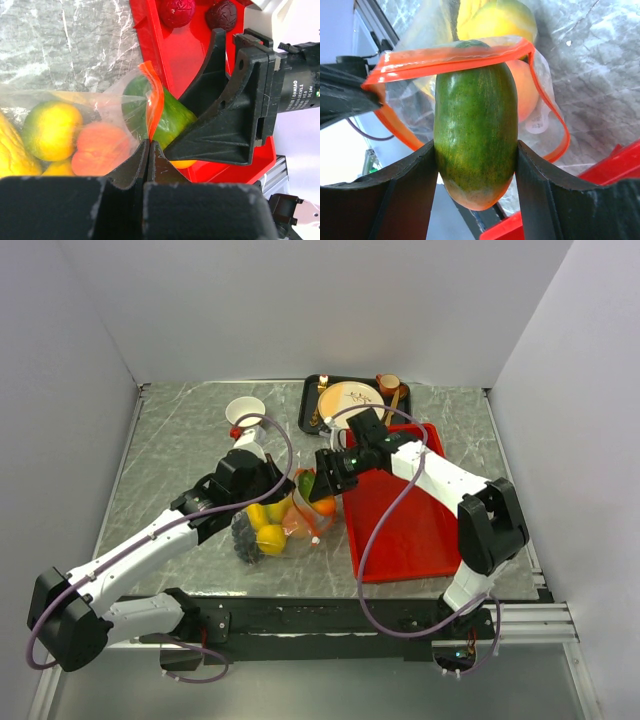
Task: Place the food in the zip-top bag and seal the zipper
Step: Place the fake fruit in the zipper food storage bag.
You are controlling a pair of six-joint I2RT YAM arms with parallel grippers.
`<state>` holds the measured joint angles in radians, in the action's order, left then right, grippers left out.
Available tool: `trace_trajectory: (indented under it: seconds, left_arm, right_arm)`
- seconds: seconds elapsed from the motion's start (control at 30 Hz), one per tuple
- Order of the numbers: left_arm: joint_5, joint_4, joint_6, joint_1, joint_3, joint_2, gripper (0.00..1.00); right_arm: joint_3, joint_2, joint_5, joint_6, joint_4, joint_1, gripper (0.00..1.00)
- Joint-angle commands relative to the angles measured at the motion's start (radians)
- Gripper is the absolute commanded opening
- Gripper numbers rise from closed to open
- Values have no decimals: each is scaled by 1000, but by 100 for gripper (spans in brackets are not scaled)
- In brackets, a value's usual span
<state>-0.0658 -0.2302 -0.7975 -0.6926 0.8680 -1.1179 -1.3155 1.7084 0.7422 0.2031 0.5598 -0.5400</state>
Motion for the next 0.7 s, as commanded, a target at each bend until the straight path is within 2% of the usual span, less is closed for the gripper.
trace_trajectory:
  seconds: [0.0, 0.13, 0.23, 0.4, 0.5, 0.67]
  left_arm:
    - [15, 38, 14, -2, 20, 6, 1]
    - [0, 32, 6, -4, 20, 23, 1]
    - [-23, 26, -3, -4, 19, 35, 1]
    - [-77, 3, -25, -4, 17, 67, 1]
    - [-121, -18, -37, -4, 12, 93, 1]
    - [-135, -21, -39, -4, 8, 110, 1]
  right_arm:
    - [-77, 19, -24, 61, -46, -32, 31]
    - [-116, 48, -30, 117, -69, -52, 31]
    - [-158, 91, -47, 150, -51, -69, 26]
    - [-180, 117, -130, 199, -54, -98, 25]
    - [-157, 80, -289, 234, -64, -120, 25]
    - [33, -44, -356, 314, -248, -141, 24]
